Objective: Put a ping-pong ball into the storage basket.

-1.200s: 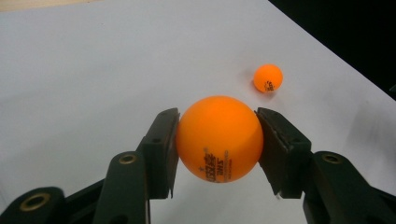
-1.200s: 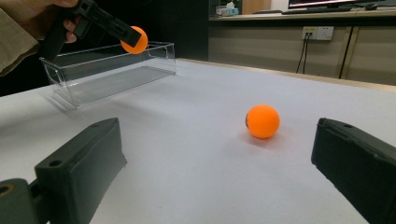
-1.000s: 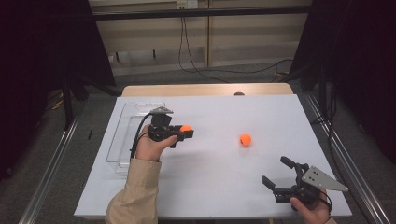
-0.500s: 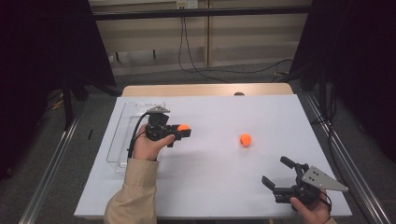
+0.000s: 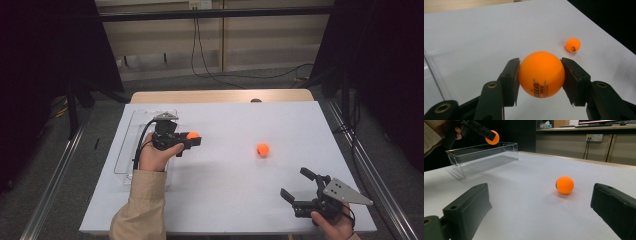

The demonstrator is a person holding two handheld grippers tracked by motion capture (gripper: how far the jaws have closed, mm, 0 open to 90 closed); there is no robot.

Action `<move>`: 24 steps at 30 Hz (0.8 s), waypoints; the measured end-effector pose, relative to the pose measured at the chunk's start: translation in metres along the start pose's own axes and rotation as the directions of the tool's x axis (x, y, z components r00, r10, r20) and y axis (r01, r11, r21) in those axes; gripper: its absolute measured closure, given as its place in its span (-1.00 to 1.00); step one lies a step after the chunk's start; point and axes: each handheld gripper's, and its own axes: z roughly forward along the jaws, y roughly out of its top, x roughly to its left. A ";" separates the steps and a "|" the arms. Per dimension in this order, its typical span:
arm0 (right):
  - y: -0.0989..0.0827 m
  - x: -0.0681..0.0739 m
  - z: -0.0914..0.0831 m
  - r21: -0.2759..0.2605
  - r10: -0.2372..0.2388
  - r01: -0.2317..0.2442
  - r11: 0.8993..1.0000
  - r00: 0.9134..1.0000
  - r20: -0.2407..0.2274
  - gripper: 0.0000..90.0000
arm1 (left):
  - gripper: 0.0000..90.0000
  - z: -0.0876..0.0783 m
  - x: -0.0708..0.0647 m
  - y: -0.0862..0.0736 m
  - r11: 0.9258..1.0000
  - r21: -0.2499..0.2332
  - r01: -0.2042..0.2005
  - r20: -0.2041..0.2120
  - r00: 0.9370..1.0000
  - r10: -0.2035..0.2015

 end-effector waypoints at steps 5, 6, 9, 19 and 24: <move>0.000 0.000 0.000 0.000 -0.001 0.001 1.000 1.000 -0.001 -0.96 | 0.13 -0.003 0.003 0.000 1.000 -0.008 0.006 -0.003 1.000 -0.006; 0.000 0.000 0.000 0.001 -0.002 0.002 1.000 1.000 -0.001 -0.96 | 0.13 -0.003 0.003 0.000 1.000 -0.011 0.009 -0.004 1.000 -0.009; 0.000 0.000 0.000 0.000 -0.001 0.001 1.000 1.000 -0.001 -0.96 | 0.13 -0.005 0.004 0.000 1.000 -0.015 0.013 -0.005 1.000 -0.013; 0.000 0.000 0.000 -0.001 0.001 -0.001 1.000 1.000 0.001 -0.96 | 0.13 -0.008 0.009 -0.001 1.000 -0.019 0.019 -0.013 1.000 -0.019; 0.000 0.000 0.000 -0.001 0.000 0.000 1.000 1.000 0.001 -0.96 | 0.13 -0.009 0.010 -0.001 1.000 -0.020 0.021 -0.016 1.000 -0.021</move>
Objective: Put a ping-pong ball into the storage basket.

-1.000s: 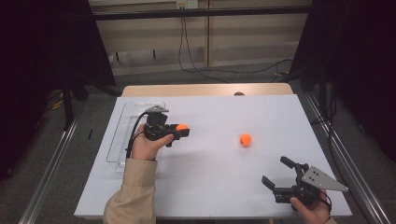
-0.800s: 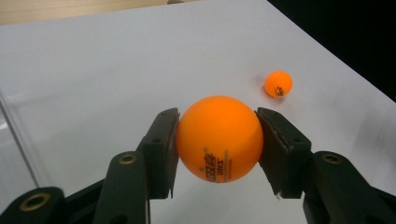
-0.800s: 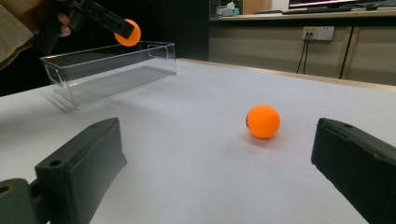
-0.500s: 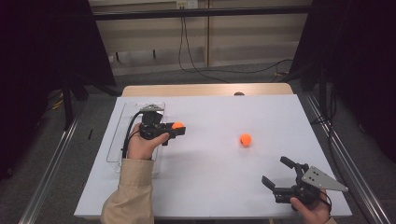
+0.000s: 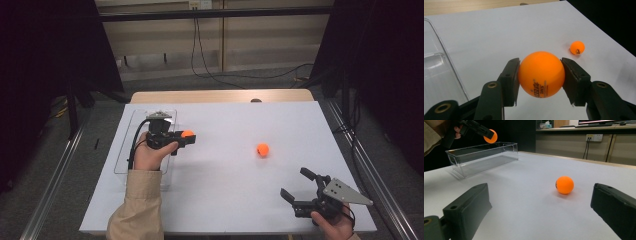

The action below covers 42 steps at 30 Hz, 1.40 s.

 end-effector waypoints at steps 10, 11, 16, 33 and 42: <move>0.000 0.000 0.000 -0.001 0.003 -0.003 1.000 1.000 0.001 -0.96 | 0.13 -0.003 0.004 -0.001 1.000 -0.011 0.014 -0.012 1.000 -0.014; 0.000 0.000 0.000 -0.001 0.003 -0.003 1.000 1.000 0.001 -0.96 | 0.13 -0.004 0.004 -0.001 1.000 -0.011 0.013 -0.013 1.000 -0.013; 0.000 0.000 0.000 0.000 0.001 -0.001 1.000 1.000 0.000 -0.96 | 0.13 -0.005 0.006 -0.001 1.000 -0.013 0.011 -0.018 1.000 -0.011; 0.000 0.000 0.000 -0.001 0.003 -0.003 1.000 1.000 0.000 -0.96 | 0.13 -0.010 0.011 -0.002 0.999 -0.029 0.018 -0.029 0.999 -0.019; 0.000 0.000 0.000 -0.001 0.003 -0.003 1.000 1.000 0.000 -0.96 | 0.13 -0.012 0.014 -0.002 0.999 -0.036 0.026 -0.040 0.999 -0.028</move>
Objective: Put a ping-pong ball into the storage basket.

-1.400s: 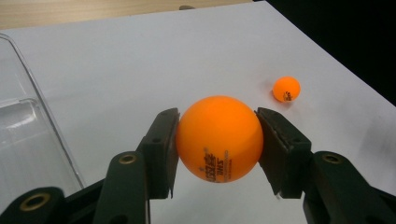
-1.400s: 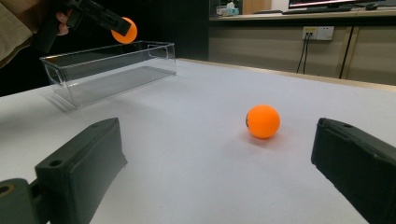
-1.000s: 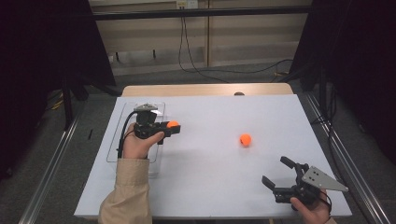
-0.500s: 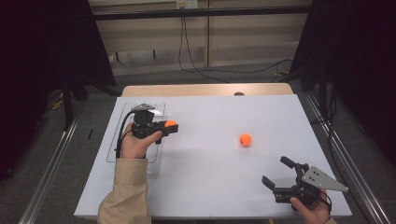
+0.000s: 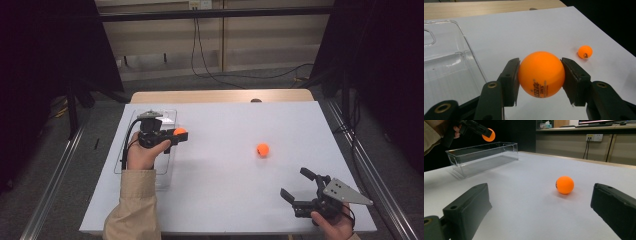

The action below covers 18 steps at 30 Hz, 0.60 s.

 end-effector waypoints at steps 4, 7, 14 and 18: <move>0.000 0.000 0.000 0.001 -0.001 0.001 1.000 1.000 -0.001 -0.96 | 0.13 -0.001 0.002 0.000 1.000 -0.005 0.000 -0.008 1.000 0.000; 0.000 0.000 0.000 0.001 -0.001 0.001 1.000 1.000 -0.001 -0.96 | 0.13 -0.002 0.003 0.000 1.000 -0.007 0.002 -0.014 1.000 -0.002; 0.000 0.000 0.000 0.001 -0.003 0.003 1.000 1.000 -0.002 -0.96 | 0.13 -0.005 0.007 -0.001 1.000 -0.015 0.006 -0.026 1.000 -0.007; 0.000 0.000 0.000 0.002 -0.004 0.004 1.000 1.000 -0.003 -0.96 | 0.13 -0.006 0.008 -0.001 1.000 -0.013 0.005 -0.035 0.999 -0.005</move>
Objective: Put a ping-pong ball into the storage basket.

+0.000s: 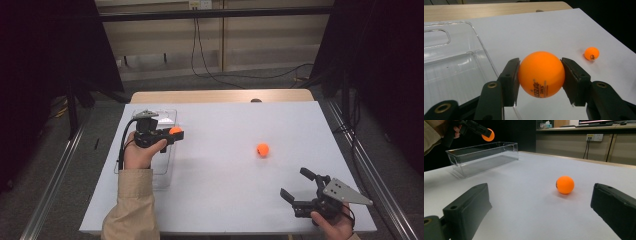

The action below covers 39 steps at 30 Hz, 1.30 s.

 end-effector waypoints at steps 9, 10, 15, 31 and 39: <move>0.000 0.000 0.000 0.001 0.000 0.000 1.000 1.000 0.000 -0.96 | 0.13 -0.002 0.002 -0.001 1.000 -0.005 0.003 -0.012 1.000 -0.003; 0.000 0.000 0.000 0.001 -0.001 0.001 1.000 1.000 0.000 -0.96 | 0.13 -0.002 0.003 -0.001 1.000 -0.007 0.004 -0.012 1.000 -0.004; 0.000 0.000 0.000 0.001 0.000 0.000 1.000 1.000 0.000 -0.96 | 0.13 -0.003 0.005 -0.001 1.000 -0.011 0.010 -0.021 1.000 -0.010; 0.000 0.000 0.000 0.002 0.000 0.000 1.000 1.000 -0.002 -0.96 | 0.13 -0.006 0.012 -0.003 1.000 -0.023 0.010 -0.051 0.999 -0.011; 0.000 0.000 0.000 0.002 0.000 0.000 1.000 1.000 -0.002 -0.96 | 0.13 -0.007 0.017 -0.005 0.999 -0.029 0.018 -0.068 0.997 -0.020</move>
